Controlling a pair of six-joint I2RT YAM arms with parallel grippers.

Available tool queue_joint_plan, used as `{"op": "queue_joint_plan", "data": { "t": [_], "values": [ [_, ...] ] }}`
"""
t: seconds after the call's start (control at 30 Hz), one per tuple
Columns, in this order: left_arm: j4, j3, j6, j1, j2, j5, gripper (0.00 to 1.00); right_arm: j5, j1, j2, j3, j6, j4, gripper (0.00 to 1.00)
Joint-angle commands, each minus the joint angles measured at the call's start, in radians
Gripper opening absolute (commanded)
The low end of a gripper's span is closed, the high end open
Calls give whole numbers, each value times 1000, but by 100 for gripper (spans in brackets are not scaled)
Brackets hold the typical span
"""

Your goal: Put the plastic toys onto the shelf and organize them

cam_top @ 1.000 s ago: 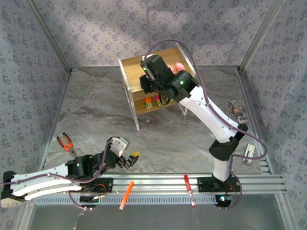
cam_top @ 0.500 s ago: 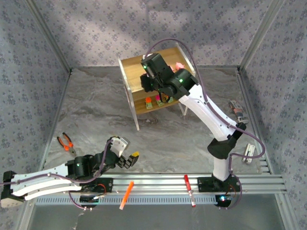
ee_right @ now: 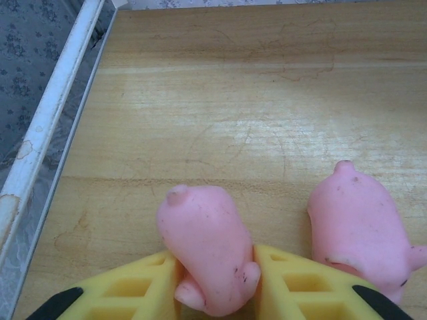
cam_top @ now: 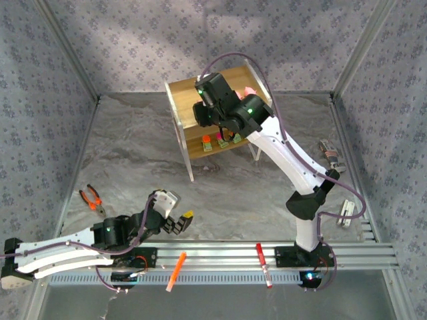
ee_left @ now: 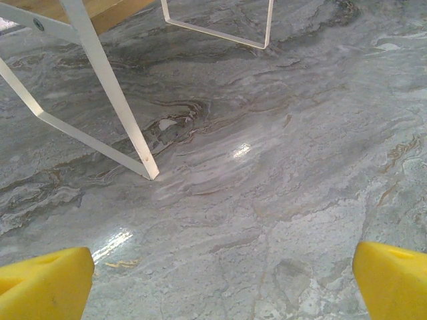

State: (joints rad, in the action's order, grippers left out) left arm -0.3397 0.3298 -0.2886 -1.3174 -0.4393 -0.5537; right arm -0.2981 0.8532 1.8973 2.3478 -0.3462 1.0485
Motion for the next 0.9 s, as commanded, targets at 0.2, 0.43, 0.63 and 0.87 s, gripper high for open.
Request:
{"op": "queue_joint_plan", "data": {
  "t": [0.2, 0.43, 0.63, 0.87],
  "values": [
    [7, 11, 3, 3, 13, -19, 100, 13, -8, 20, 27, 12, 22, 34],
    [8, 10, 5, 3, 13, -18, 100, 18, -12, 23, 29, 15, 24, 37],
    [7, 11, 5, 3, 14, -18, 100, 20, -13, 26, 28, 18, 20, 39],
    [7, 10, 6, 3, 14, -18, 100, 20, -15, 25, 28, 19, 18, 40]
  ]
}}
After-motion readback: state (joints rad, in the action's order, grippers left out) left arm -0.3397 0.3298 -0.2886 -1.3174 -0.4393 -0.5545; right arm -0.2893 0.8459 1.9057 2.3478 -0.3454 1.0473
